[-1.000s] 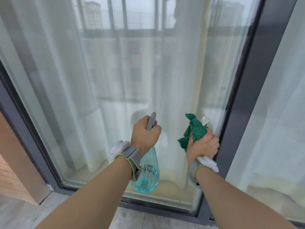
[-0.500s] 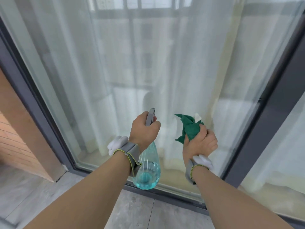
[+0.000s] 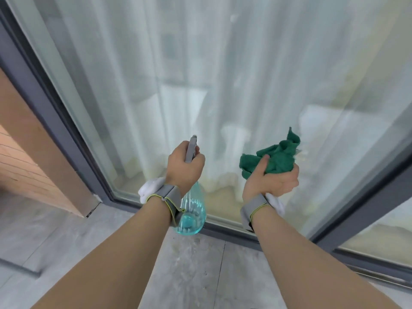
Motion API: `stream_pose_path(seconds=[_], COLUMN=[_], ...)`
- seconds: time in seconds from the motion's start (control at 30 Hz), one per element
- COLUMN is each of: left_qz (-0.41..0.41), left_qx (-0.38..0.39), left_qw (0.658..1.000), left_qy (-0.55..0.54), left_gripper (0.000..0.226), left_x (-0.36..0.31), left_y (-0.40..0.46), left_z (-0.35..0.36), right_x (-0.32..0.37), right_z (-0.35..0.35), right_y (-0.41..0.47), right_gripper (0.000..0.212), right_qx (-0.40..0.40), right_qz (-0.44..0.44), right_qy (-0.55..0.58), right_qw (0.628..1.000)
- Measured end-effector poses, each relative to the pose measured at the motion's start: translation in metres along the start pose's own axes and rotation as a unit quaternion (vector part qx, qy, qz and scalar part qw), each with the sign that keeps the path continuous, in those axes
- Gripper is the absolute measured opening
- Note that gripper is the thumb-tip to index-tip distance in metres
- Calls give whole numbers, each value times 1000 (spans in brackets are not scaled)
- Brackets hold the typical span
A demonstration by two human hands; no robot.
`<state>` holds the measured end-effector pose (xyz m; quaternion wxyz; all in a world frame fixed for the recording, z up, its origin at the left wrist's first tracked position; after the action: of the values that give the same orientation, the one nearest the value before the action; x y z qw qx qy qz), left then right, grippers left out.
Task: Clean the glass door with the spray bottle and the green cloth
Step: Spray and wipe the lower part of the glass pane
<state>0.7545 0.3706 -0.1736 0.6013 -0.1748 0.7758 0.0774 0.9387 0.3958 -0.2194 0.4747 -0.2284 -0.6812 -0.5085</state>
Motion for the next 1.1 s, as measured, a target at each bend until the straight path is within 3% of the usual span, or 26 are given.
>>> stream_pose_path(seconds=[0.07,0.13,0.23,0.33,0.4,0.47,0.6,0.7,0.8,1.0,1.1], left_qz=[-13,-23,-50,-58,-44,-39,-31,-29,-38,-52,-54], left_qx=[0,10,9,10,13,9,13,20,9,-18,-57], left_qw=[1000,1000,999,998,999,999,999,999,998,998,997], left_qy=[-9,-16,-18,-4,10,4,-12,-39,-49,7,15], left_gripper=[2,13,24,20,10,10,10,10,16,16,7], left_x=[23,47,73,105,116,135,164,181,187,214,246], left_y=[4,9,14,35,46,68,112,149,160,183,195], left_z=[-19,-37,-54,-77,-86,-103,-129,-160,-182,-205,-210], right_x=[-4,-9,-17,-16,-17,-16,-21,-26,-22,-17,-43], right_z=[3,6,10,30,44,63,94,122,128,165,193], right_y=[-26,-59,-111,-169,-191,-218,-260,-286,-292,-333,-364], right_gripper=[50,32,30,47,50,35,16,44,49,43,71], right_qx=[-3,-1,44,164,243,294,332,374,421,552,601], right_qz=[70,208,456,537,541,530,512,495,480,459,432], right_qy=[58,124,207,246,255,267,230,172,133,87,61], right_qw=[996,970,864,790,763,749,758,765,759,691,670])
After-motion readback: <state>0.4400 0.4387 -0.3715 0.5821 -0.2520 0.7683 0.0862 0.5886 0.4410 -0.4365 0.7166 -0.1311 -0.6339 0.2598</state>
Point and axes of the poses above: each hand's wrist, its own y-axis towards the middle knuckle, its own z-axis out of the palm, x = y × z, the point moved 2 cm from there along y, towards the middle knuckle, and after that the axes turned 15 degrees about -z, right-handed, at the moved point
